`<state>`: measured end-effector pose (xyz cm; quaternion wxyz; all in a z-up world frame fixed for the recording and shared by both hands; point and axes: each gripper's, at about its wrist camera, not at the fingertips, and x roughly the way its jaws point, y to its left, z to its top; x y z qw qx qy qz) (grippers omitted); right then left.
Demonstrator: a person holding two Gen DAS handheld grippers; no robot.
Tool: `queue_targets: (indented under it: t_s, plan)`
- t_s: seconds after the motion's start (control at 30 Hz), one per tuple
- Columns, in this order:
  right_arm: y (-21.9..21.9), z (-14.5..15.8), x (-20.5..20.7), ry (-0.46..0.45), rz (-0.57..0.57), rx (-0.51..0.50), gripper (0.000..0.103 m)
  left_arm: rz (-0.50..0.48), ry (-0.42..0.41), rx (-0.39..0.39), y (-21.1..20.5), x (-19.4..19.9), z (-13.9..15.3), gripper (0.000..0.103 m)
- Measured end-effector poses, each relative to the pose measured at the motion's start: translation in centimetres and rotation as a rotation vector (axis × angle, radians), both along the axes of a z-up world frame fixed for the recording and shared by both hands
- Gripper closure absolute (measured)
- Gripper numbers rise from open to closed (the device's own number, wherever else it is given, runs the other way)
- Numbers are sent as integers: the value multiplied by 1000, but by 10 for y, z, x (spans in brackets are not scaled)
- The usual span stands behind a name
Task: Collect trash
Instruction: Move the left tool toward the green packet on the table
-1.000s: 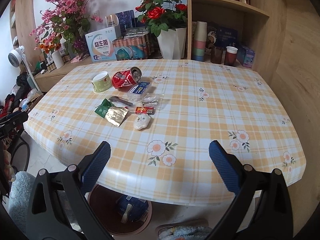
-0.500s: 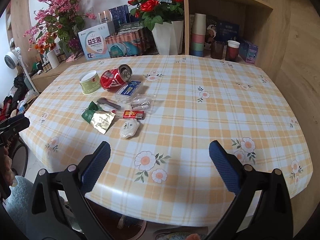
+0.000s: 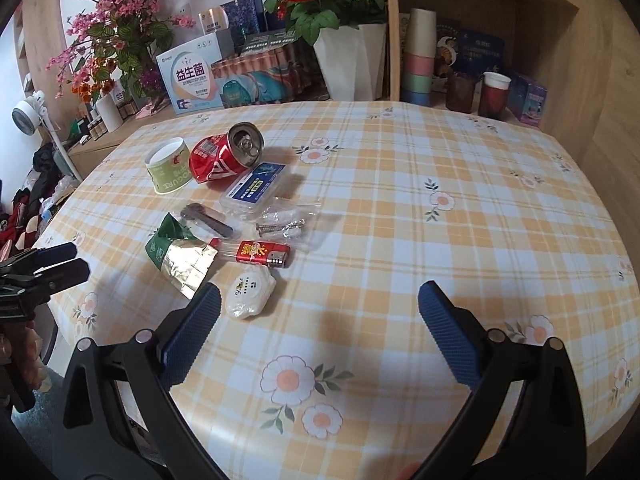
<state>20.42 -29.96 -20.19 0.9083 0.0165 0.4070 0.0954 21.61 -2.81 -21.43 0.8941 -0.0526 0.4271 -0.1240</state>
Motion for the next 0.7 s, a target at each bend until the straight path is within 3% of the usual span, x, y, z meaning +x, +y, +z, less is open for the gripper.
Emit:
queue_targets:
  t_s: [0.13,0.33,0.43,0.7]
  plan:
    - [3,-8,15,3,-9,-40,6,44,35,15,-11,28,-11,6]
    - [-3,-17,31,29,-27,-3,6,135,137,50,-22,76,-29,9]
    - [-4,-20,37,38,-30,8,6,184,147,85,-24,89,-32,11]
    - [-3,-20,43,40,-10,16,6,128,158,186,-24,84,-44,11]
